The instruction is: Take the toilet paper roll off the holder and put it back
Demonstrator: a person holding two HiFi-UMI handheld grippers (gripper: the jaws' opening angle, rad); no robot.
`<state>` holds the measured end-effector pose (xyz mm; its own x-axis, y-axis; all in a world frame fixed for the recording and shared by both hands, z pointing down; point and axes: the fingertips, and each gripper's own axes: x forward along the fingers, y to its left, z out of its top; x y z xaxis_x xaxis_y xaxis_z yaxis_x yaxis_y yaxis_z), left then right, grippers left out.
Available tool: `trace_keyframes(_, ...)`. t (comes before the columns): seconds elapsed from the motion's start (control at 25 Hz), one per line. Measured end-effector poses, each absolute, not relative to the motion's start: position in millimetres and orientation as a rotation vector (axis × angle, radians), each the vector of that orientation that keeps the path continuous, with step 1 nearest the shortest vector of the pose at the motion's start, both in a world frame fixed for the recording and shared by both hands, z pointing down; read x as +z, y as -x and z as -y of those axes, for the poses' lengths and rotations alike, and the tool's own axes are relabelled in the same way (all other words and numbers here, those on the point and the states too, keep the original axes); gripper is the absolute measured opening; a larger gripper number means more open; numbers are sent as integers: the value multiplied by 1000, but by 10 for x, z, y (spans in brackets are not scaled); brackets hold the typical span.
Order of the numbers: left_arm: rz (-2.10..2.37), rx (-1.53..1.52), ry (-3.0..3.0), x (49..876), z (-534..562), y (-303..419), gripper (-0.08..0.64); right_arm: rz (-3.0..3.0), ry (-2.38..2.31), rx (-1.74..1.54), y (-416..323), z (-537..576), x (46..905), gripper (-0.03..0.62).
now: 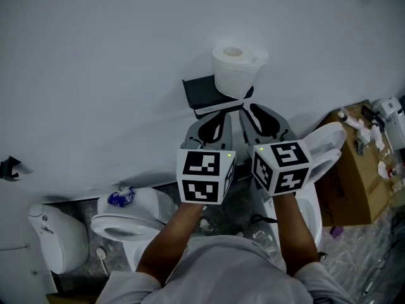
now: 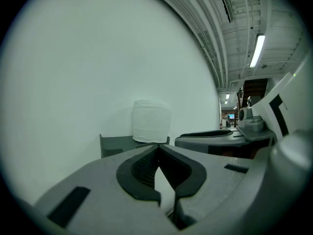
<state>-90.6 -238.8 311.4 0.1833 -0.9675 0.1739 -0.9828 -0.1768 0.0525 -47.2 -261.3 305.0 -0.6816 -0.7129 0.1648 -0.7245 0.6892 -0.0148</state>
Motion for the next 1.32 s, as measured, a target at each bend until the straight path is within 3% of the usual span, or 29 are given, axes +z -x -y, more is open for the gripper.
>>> trace_keyframes(0.44, 1905, 178, -2291, 3165, 2317, 854, 5, 2764, -1129, 132, 506, 2471, 3140, 5)
trace_keyframes(1.32, 1895, 176, -2301, 3146, 2279, 863, 5, 2773, -1106, 133, 563, 2410, 3157, 3)
